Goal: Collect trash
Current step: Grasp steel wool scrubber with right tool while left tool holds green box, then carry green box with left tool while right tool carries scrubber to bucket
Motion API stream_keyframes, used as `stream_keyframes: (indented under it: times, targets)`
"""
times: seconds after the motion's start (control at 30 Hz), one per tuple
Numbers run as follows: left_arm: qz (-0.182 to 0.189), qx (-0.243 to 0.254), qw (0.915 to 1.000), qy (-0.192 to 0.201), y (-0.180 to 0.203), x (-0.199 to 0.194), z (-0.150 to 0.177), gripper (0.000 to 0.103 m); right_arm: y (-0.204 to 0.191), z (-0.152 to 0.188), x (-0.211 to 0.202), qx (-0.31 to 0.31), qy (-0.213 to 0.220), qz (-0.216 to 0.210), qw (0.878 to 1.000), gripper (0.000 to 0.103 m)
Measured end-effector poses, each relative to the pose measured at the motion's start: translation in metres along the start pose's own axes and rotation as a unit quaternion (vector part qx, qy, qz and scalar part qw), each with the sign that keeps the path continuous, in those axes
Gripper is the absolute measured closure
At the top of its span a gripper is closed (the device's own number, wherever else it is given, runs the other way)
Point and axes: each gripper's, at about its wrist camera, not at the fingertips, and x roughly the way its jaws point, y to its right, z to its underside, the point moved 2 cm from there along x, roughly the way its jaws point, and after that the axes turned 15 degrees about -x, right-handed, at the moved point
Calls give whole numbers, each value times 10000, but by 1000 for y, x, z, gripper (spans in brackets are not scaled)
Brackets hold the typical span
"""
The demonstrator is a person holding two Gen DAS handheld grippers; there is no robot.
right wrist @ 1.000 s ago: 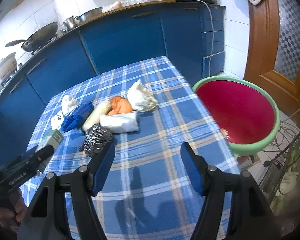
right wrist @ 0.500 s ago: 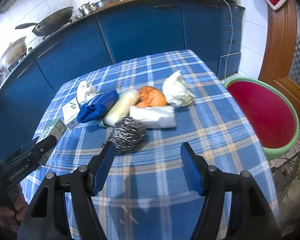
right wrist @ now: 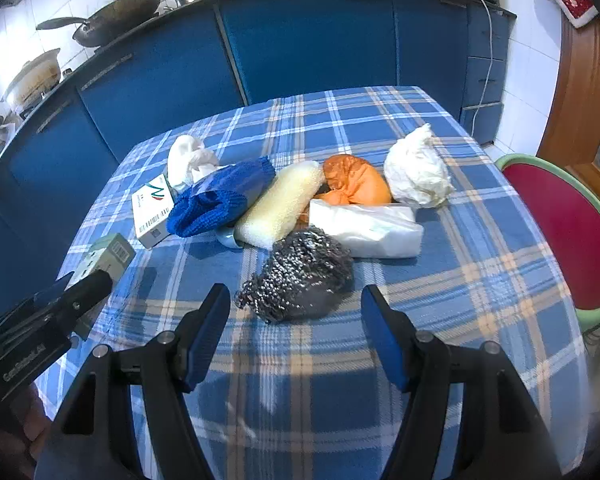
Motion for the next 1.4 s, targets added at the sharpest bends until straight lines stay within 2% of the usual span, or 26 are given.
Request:
stream_keyframes:
  times: [0.2,0.33,0.43,0.6,0.97,1.4]
  targets:
    - [29,-6,10000,-21,-1,0,1,45,-3,-4,10,-61,-20,5,10000,35]
    - [26,22,10000,-26,0,0,2,45,-2,0,17,-35,-123,3,9999,58]
    - [26,32,10000,-19,0,-1,2,45,-1,3,18,59,-143,-131,9998,65]
    - [51,50,10000,4,3,-4,3,45,-5,5,14,-95,-36,-82,9999,73]
    - [121,113,9998,84,11,-17,5,45,0,9,-11,-104,243,-103,9996,76]
    - [595,341,9976,26,47,-31,6,45,17,16,-59,-36,626,-107,9980,76]
